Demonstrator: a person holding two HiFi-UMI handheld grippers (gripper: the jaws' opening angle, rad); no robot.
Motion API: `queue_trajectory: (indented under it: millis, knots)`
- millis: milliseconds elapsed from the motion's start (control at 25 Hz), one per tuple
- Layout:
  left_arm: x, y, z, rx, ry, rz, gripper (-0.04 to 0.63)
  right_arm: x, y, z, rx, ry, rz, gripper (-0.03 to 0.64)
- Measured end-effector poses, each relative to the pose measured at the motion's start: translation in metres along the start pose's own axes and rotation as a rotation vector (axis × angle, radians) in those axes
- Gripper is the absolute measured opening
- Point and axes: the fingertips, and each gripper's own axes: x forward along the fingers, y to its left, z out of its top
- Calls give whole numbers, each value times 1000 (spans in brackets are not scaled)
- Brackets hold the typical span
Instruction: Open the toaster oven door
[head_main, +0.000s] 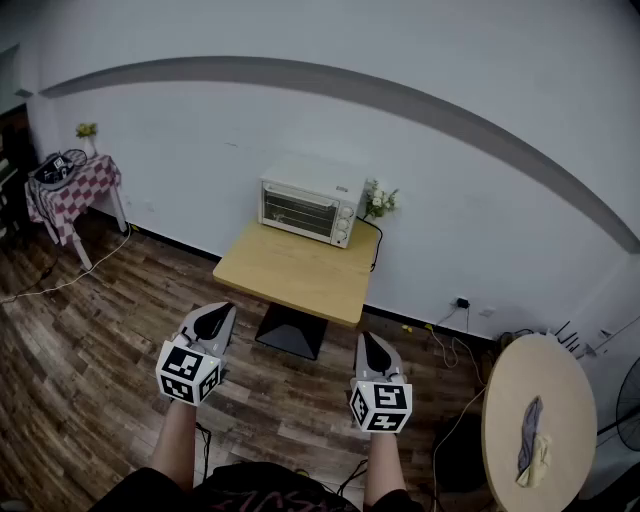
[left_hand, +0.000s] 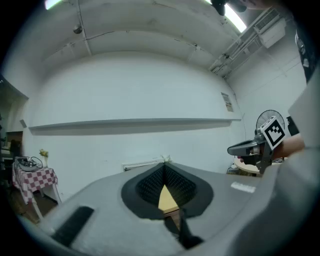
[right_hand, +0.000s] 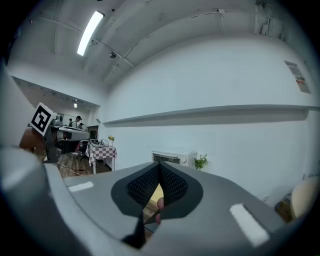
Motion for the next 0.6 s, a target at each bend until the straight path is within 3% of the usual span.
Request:
queue_trajectory:
  millis: [600]
  knots:
    - [1, 4, 1, 9, 4, -1, -2, 5, 4, 2, 10, -2, -5, 8]
